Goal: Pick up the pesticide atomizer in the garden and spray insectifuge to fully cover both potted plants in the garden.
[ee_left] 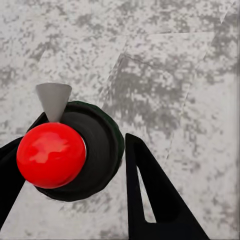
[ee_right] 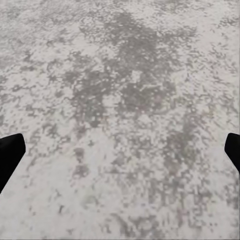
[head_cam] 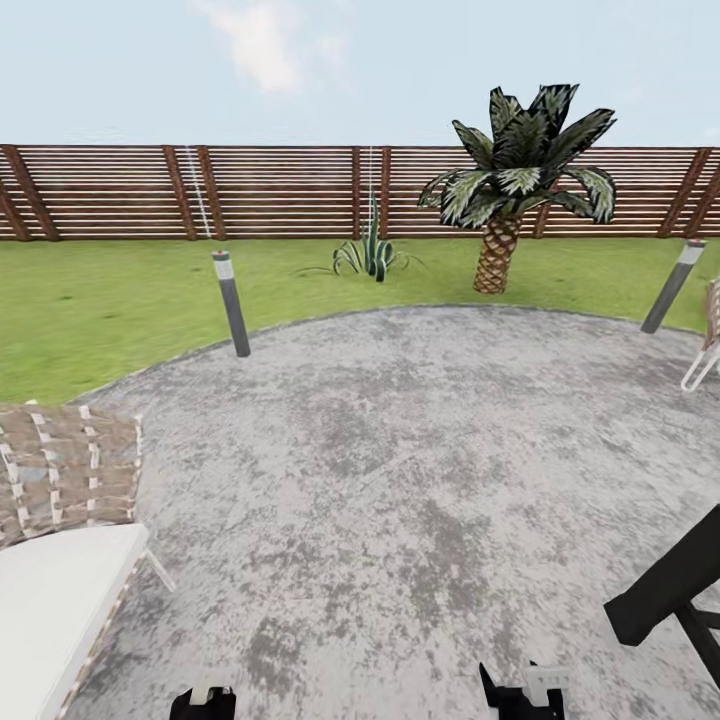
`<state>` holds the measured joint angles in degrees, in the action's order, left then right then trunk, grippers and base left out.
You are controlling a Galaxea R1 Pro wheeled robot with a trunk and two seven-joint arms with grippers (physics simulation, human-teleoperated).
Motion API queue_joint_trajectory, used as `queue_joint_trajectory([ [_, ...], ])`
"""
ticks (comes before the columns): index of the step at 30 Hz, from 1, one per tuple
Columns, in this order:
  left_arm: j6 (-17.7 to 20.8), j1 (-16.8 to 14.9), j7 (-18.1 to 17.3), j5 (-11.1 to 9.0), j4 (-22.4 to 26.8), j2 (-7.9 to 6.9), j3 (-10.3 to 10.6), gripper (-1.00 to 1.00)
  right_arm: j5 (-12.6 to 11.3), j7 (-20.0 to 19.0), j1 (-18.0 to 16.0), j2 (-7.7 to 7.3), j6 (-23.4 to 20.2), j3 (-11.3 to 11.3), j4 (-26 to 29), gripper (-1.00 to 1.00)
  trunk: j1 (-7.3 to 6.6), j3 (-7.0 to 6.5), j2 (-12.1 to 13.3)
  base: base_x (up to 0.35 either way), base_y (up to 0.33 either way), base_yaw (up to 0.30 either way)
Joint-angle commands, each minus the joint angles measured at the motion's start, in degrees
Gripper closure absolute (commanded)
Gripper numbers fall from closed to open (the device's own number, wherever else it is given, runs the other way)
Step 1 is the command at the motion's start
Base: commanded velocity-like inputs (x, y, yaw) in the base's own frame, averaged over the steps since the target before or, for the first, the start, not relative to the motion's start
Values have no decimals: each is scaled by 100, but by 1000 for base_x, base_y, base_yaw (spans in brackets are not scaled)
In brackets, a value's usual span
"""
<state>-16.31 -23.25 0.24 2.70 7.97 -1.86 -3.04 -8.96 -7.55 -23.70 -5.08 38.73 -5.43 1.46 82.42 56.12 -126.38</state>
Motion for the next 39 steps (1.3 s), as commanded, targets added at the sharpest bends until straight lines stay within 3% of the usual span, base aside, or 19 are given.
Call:
queue_joint_trajectory([
  [1,-21,-4,3,29,-5,1,-30,100,-62,-27,-3,-1,18,-43,-5,-100,3,5,-2,337,-93,0],
  [6,-21,-4,3,29,-5,1,-30,100,-62,-27,-3,-1,12,-42,-5,-100,3,5,-2,337,-93,-48],
  [18,-21,-4,3,29,-6,1,-30,100,-67,-27,-3,-1,14,-43,-3,-100,3,5,-2,337,-93,-256],
  [39,-21,-4,3,21,-5,1,-30,100,-69,-33,-3,-1,13,-45,-5,-100,3,5,-2,338,-42,-4],
])
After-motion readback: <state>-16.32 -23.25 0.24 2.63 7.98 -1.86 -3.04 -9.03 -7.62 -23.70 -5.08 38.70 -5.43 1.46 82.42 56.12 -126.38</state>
